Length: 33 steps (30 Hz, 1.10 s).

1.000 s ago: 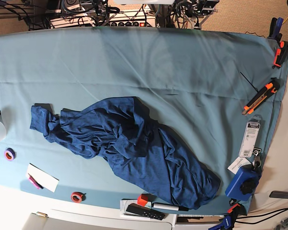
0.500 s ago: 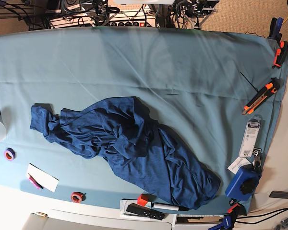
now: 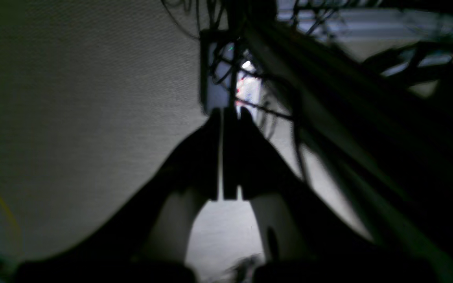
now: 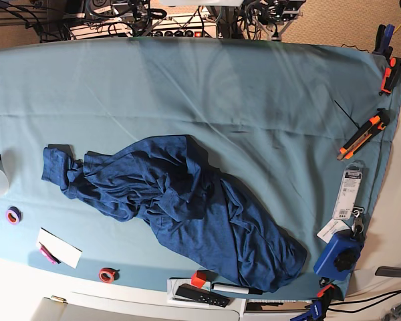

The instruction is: Layout the t-shirt on the table in an organized manner, then fold the t-shirt properly

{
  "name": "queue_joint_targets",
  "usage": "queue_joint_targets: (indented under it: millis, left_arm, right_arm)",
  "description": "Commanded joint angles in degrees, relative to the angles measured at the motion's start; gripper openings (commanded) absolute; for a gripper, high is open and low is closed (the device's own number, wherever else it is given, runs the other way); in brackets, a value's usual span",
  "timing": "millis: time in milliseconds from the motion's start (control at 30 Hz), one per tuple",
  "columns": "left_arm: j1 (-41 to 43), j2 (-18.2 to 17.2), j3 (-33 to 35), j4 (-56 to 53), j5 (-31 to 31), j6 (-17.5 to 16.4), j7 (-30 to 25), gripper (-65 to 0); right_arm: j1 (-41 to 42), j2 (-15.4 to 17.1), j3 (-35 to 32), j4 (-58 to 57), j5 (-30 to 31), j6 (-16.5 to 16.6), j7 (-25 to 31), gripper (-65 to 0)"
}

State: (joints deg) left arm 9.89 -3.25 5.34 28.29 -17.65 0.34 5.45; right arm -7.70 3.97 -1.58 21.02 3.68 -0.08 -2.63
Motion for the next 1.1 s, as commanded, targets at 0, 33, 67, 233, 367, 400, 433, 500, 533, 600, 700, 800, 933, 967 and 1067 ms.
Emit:
queue_joint_targets:
  millis: [0, 33, 67, 233, 367, 400, 433, 500, 533, 600, 700, 800, 933, 967, 1067]
  left_arm:
    - [1.46, -0.66, 0.02, 1.99, -1.66, -0.20, -0.46, -65.0]
    - [2.84, -1.31, 0.04, 4.09, -2.93, -0.15, -0.68, -65.0]
    - [4.28, -1.81, 0.02, 6.21, -4.00, -0.17, -1.09, -65.0]
    - [11.21, -5.20, 0.04, 15.34, -6.51, -0.24, -2.54, -65.0]
    - [16.52, -7.58, 0.04, 21.70, -7.06, -0.39, -2.54, -65.0]
    - [17.92, -8.26, 0.04, 23.23, -7.08, -0.42, -2.51, -65.0]
    - [19.26, -8.96, 0.04, 24.87, -7.08, -0.42, -2.51, -65.0]
    - [22.27, -10.49, 0.04, 28.35, -7.23, -0.48, -2.49, -65.0]
    - [23.89, -11.30, 0.04, 30.34, -8.09, -1.18, -2.47, -65.0]
    - [27.23, -13.27, 0.04, 34.60, -10.01, -4.35, -2.47, -65.0]
    - [31.95, -15.74, 0.04, 41.70, -10.29, -6.51, -2.45, -65.0]
    - [36.28, -17.84, 0.04, 48.92, -10.29, -6.43, -2.36, -65.0]
    - [41.57, -20.57, 0.04, 58.95, -10.29, -6.47, -1.36, -65.0]
    - [42.69, -21.16, 0.04, 61.70, -10.29, -6.45, -0.46, -65.0]
    - [45.77, -22.73, 0.04, 70.05, -10.29, -6.82, 2.12, -65.0]
  right_arm:
    - [-1.29, 0.48, 0.15, 0.79, 0.15, -0.87, 1.92, -65.0]
    - [-2.43, 0.48, 0.15, 1.60, 0.15, -1.53, 3.63, -65.0]
    - [-3.74, 0.50, 0.15, 2.67, 0.15, -2.19, 5.11, -65.0]
    - [-10.60, 1.49, 0.13, 10.32, 0.15, -3.19, 7.54, -65.0]
    - [-16.26, 3.72, 0.13, 17.92, 0.15, -3.19, 7.48, -65.0]
    - [-17.73, 4.35, 0.13, 19.91, 0.15, -3.21, 7.43, -65.0]
    - [-19.19, 5.01, 0.13, 21.90, 0.15, -3.21, 7.37, -65.0]
    - [-22.27, 6.40, 0.13, 25.86, 0.15, -3.21, 7.37, -65.0]
    - [-23.85, 7.15, 0.13, 27.85, 0.15, -3.21, 7.39, -65.0]
    - [-26.95, 8.70, 0.13, 31.89, 0.15, -3.23, 7.41, -65.0]
    - [-31.28, 10.95, 0.15, 38.14, 0.15, -3.43, 7.39, -65.0]
    - [-35.54, 12.24, 0.17, 44.28, 0.15, -4.92, 7.43, -65.0]
    - [-40.52, 12.57, 0.17, 52.48, 0.15, -6.21, 7.58, -65.0]
    - [-41.42, 12.57, 0.17, 54.45, 0.15, -6.19, 7.58, -65.0]
    - [-43.58, 12.57, 0.17, 60.11, 0.15, -6.19, 7.56, -65.0]
